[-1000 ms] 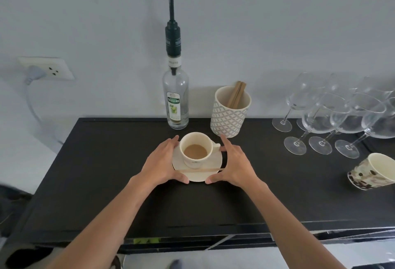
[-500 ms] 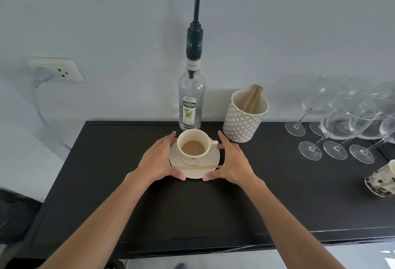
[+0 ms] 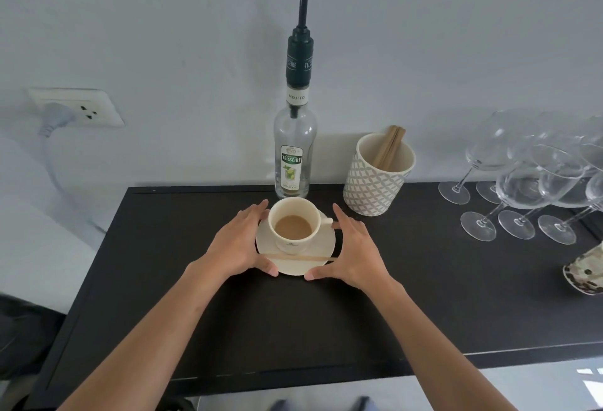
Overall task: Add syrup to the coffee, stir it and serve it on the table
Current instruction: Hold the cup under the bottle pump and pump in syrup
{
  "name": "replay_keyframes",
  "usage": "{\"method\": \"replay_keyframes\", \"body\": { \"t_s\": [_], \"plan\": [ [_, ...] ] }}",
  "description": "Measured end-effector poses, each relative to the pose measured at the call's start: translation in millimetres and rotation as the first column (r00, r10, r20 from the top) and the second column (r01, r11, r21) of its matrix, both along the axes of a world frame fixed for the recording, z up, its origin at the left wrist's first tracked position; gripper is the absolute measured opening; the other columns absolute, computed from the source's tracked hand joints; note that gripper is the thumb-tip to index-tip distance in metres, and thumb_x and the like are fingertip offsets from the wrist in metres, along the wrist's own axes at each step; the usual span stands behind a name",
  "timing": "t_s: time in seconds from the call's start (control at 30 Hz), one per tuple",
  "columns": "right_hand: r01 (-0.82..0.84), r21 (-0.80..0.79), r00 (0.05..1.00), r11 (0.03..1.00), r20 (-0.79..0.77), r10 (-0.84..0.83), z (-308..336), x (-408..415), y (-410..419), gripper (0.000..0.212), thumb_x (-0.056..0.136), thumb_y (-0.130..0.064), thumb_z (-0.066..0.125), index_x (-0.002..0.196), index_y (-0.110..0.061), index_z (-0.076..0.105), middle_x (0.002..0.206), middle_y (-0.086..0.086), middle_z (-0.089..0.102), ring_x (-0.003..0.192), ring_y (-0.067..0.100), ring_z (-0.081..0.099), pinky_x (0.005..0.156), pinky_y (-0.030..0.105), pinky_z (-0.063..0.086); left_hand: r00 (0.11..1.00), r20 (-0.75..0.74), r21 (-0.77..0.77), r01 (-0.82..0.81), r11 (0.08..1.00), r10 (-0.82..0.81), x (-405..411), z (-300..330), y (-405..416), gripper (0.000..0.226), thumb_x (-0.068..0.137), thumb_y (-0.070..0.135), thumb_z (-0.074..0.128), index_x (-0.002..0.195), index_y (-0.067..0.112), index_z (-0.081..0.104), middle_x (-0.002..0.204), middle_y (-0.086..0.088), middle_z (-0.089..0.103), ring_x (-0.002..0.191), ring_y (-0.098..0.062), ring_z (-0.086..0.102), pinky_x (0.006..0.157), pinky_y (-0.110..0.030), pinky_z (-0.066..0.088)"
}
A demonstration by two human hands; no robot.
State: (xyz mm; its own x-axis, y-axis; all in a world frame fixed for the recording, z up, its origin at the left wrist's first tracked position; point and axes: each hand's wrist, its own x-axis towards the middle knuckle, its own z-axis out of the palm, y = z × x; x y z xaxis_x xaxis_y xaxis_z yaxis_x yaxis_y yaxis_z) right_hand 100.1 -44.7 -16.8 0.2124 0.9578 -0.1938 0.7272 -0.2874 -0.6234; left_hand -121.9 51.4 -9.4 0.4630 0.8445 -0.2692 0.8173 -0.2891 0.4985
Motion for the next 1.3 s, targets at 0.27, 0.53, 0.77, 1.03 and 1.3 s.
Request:
{"method": "replay_keyframes", "body": {
  "t_s": [0.27, 0.53, 0.77, 1.03, 1.3],
  "plan": [
    [-0.018, 0.021, 1.0, 1.0, 0.004, 0.018, 0.0, 1.8, 0.3, 0.146, 0.05, -0.059, 0.096, 0.164, -0.03, 0.009, 0.156, -0.008, 0.042, 0.154, 0.019, 0.018, 0.125, 0.044, 0.021, 1.0, 0.008, -0.033, 0.018, 0.999, -0.017, -2.4, -2.7, -0.1, 0.15, 0.046, 0.05, 0.095, 0.158, 0.031, -0.003, 0.166, 0.005, 0.013, 0.153, -0.023, 0.006, 0.121, -0.048, 0.02],
    [0.073, 0.184, 0.989, 0.98, -0.137, -0.048, 13.7, 8.3, 5.4, 0.072, 0.069, -0.033, 0.095, 0.134, -0.029, 0.065, 0.136, -0.009, 0.064, 0.138, 0.011, 0.048, 0.114, 0.035, 0.037, 0.935, 0.32, -0.02, -0.152, 0.988, 0.15, 12.7, -3.4, -12.7, 0.128, 0.043, 0.053, 0.095, 0.152, 0.03, 0.032, 0.15, 0.009, 0.044, 0.138, -0.015, 0.04, 0.112, -0.04, 0.037],
    [0.064, 0.196, 0.98, 0.978, -0.198, -0.025, 13.2, -1.5, 5.2, 0.061, 0.075, -0.012, 0.09, 0.129, -0.027, 0.068, 0.123, -0.011, 0.07, 0.12, 0.007, 0.058, 0.104, 0.028, 0.042, 0.894, 0.421, 0.004, -0.173, 0.985, 0.155, 19.4, -9.0, -14.8, 0.1, 0.045, 0.045, 0.097, 0.133, 0.036, 0.051, 0.118, 0.021, 0.061, 0.114, -0.007, 0.058, 0.097, -0.033, 0.048],
    [0.049, 0.261, 0.979, 0.964, -0.203, 0.005, 21.2, -2.4, 8.2, 0.051, 0.083, 0.007, 0.072, 0.124, -0.023, 0.071, 0.115, -0.011, 0.073, 0.113, 0.007, 0.063, 0.098, 0.022, 0.048, 0.875, 0.463, 0.037, -0.178, 0.983, 0.141, 21.4, 0.3, -15.7, 0.086, 0.047, 0.049, 0.095, 0.124, 0.03, 0.06, 0.11, 0.019, 0.066, 0.103, 0.0, 0.061, 0.093, -0.032, 0.052],
    [0.076, 0.358, 0.967, 0.931, -0.255, 0.019, 73.3, 1.8, 17.9, 0.054, 0.087, 0.015, 0.047, 0.117, -0.02, 0.075, 0.103, -0.015, 0.075, 0.092, -0.013, 0.065, 0.078, 0.001, 0.046, 0.803, 0.59, 0.104, -0.179, 0.978, 0.084, 20.5, 45.3, -11.3, 0.078, 0.05, 0.043, 0.097, 0.119, 0.031, 0.062, 0.107, 0.022, 0.068, 0.103, 0.007, 0.061, 0.089, -0.017, 0.048]
  ]
}}
